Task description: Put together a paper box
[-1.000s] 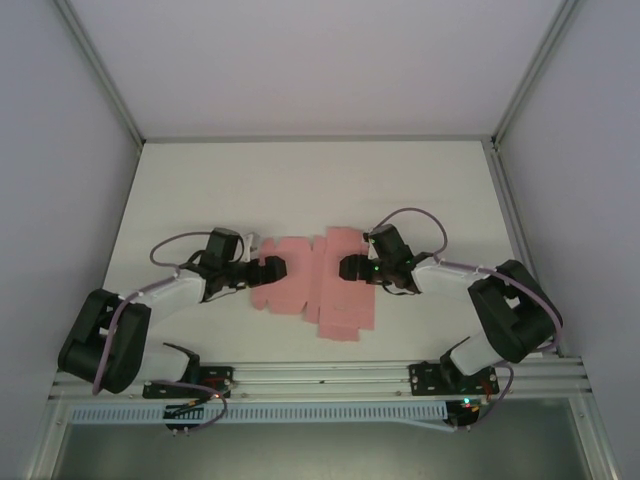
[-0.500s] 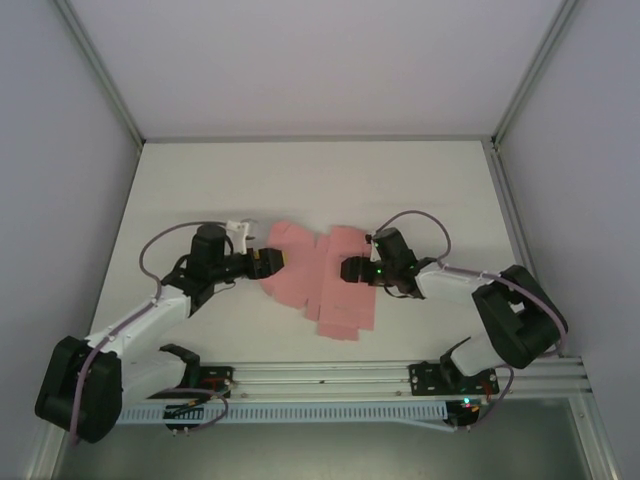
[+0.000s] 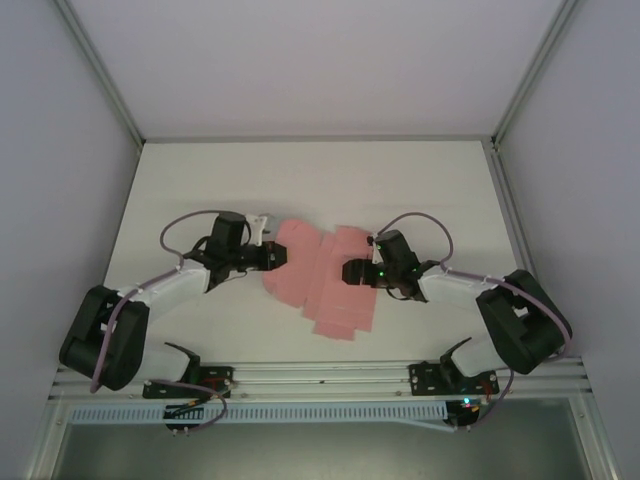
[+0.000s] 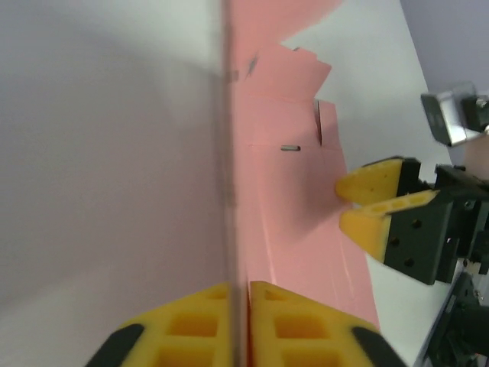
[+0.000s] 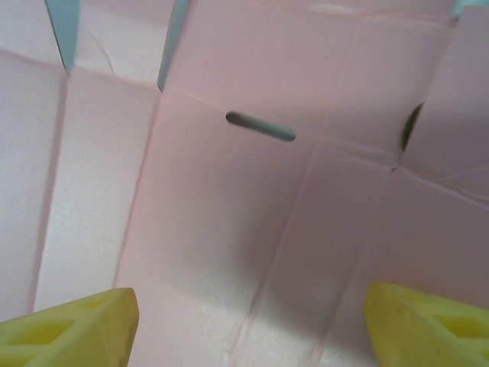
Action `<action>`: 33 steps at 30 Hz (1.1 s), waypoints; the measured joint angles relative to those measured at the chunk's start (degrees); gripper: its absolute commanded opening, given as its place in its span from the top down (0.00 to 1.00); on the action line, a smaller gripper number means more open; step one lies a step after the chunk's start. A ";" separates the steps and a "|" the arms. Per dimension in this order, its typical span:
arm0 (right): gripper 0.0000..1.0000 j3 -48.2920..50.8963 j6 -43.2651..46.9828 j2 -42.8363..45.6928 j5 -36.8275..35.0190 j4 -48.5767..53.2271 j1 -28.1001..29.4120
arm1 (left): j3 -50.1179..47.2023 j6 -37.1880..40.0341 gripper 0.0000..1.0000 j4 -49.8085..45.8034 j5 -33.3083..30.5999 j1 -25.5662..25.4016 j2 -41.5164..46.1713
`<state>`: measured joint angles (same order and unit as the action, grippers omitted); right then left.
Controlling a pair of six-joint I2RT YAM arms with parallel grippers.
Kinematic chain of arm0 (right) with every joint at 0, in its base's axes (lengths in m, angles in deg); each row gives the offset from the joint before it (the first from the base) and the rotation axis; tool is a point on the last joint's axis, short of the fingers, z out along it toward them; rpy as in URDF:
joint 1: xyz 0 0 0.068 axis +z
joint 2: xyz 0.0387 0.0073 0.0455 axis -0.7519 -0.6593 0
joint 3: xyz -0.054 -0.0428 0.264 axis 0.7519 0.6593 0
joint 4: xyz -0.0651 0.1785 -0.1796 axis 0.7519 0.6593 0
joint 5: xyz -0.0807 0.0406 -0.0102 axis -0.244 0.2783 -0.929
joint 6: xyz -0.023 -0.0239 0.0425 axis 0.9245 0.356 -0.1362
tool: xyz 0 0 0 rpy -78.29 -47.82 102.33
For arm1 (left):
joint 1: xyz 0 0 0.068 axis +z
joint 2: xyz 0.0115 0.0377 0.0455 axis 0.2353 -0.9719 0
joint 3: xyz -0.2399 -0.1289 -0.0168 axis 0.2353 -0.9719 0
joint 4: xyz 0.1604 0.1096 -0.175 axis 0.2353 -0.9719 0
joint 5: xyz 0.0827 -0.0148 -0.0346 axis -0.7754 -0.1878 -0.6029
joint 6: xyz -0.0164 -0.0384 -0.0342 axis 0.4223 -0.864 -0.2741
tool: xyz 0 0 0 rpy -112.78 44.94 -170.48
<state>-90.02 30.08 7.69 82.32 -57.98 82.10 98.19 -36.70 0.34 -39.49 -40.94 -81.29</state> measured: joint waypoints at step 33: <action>0.02 -9.01 5.25 45.03 -1.36 10.47 -11.45 | 16.76 5.49 1.00 -1.44 -1.84 -2.80 26.01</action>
<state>-99.02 35.33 52.71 80.96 -47.51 70.64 114.95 -31.21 -1.10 -41.33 -43.74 -55.28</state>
